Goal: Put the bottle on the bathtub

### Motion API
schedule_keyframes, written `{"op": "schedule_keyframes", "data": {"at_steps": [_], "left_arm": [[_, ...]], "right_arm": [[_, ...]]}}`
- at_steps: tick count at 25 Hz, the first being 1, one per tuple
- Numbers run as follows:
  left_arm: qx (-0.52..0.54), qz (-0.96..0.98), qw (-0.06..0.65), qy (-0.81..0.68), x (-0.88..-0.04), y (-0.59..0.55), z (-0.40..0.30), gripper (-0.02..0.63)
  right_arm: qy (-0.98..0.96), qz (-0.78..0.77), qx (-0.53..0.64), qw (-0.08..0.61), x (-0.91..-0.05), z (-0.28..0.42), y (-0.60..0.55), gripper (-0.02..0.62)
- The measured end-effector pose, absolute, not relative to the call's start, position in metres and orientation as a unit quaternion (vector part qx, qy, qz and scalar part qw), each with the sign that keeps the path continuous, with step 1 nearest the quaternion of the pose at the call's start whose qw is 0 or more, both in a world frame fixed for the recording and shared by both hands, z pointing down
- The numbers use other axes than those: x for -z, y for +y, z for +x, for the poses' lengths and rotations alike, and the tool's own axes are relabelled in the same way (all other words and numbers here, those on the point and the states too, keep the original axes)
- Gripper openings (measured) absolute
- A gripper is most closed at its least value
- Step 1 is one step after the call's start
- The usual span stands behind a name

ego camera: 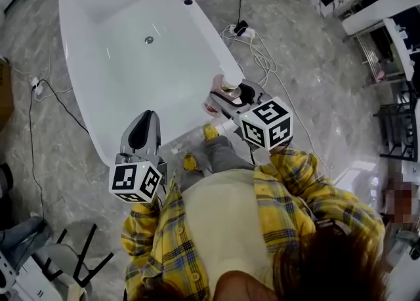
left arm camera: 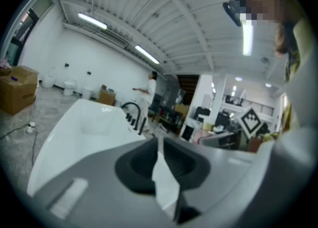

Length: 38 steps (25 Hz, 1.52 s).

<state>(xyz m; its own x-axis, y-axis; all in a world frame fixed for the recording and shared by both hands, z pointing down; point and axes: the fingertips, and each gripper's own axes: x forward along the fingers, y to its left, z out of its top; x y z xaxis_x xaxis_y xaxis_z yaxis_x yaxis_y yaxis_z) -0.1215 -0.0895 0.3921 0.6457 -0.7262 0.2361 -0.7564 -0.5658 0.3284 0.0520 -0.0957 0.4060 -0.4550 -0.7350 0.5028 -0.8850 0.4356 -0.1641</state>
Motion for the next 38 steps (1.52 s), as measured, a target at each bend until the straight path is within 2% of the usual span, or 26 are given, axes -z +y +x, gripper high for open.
{"op": "schedule_keyframes", "data": {"at_steps": [19,38], "left_arm": [[-0.052,0.853,0.236,-0.462,-0.426,-0.179,-0.053,0.037],[-0.07,0.831,0.261,-0.486,-0.458,-0.213,-0.028,0.037]], "right_arm": [[-0.837,0.468,-0.2,0.203,-0.455,0.132,-0.233,0.227],[-0.818,0.508,-0.175,0.203,-0.51,0.182,-0.346,0.227]]}}
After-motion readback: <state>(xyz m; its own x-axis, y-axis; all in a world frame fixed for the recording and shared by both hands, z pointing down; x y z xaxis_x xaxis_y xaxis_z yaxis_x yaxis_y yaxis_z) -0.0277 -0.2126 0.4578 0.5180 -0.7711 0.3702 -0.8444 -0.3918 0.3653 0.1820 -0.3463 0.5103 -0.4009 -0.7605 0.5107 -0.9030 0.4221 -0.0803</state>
